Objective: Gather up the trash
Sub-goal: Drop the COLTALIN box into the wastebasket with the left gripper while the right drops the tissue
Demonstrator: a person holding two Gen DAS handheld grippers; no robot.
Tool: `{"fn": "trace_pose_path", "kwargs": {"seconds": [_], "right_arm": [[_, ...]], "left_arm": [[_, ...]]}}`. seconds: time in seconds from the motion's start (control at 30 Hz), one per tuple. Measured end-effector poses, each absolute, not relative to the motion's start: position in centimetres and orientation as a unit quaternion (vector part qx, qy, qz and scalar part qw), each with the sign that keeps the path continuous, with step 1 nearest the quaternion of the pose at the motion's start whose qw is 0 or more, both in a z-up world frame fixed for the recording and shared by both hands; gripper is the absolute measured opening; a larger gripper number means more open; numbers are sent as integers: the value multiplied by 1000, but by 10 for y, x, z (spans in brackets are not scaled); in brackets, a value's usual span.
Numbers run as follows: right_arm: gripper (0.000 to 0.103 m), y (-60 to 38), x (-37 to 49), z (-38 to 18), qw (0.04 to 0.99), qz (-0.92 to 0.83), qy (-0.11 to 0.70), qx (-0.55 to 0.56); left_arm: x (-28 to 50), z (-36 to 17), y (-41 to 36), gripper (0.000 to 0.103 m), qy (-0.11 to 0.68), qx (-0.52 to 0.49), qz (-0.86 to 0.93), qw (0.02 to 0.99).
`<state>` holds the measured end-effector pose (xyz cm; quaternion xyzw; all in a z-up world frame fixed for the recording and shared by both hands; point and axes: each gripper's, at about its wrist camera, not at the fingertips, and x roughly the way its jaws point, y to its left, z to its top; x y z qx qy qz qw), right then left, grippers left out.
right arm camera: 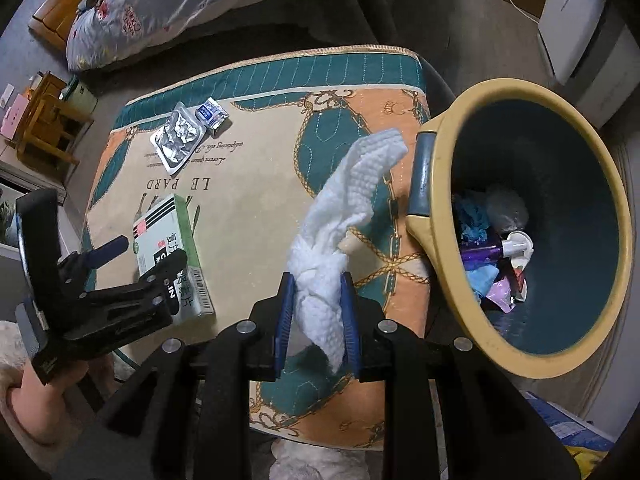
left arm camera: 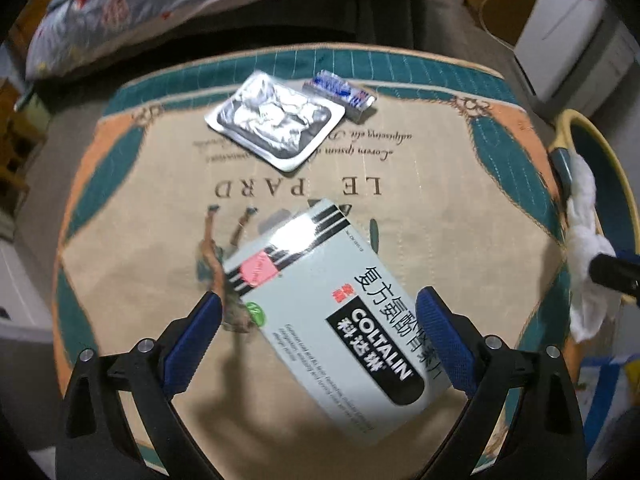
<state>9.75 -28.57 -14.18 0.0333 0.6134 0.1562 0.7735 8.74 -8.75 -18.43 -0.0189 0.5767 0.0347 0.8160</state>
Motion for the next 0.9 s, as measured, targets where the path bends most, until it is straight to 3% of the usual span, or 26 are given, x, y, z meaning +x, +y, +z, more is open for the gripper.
{"fn": "trace_pose_path", "kwargs": {"seconds": [0.27,0.5,0.9], "right_arm": [[23,-277,98,-138,779,167,604,11],[23,-290,103,-125,795,150,588,21],[23,-337,112,-91,831,104,540,90]], "left_arm": [[92,-204,-102,98,603,-2,21,798],[87,-192,-120,81,585,33,-34,810],[84,-146,-150,77,517,83,-89,848]]}}
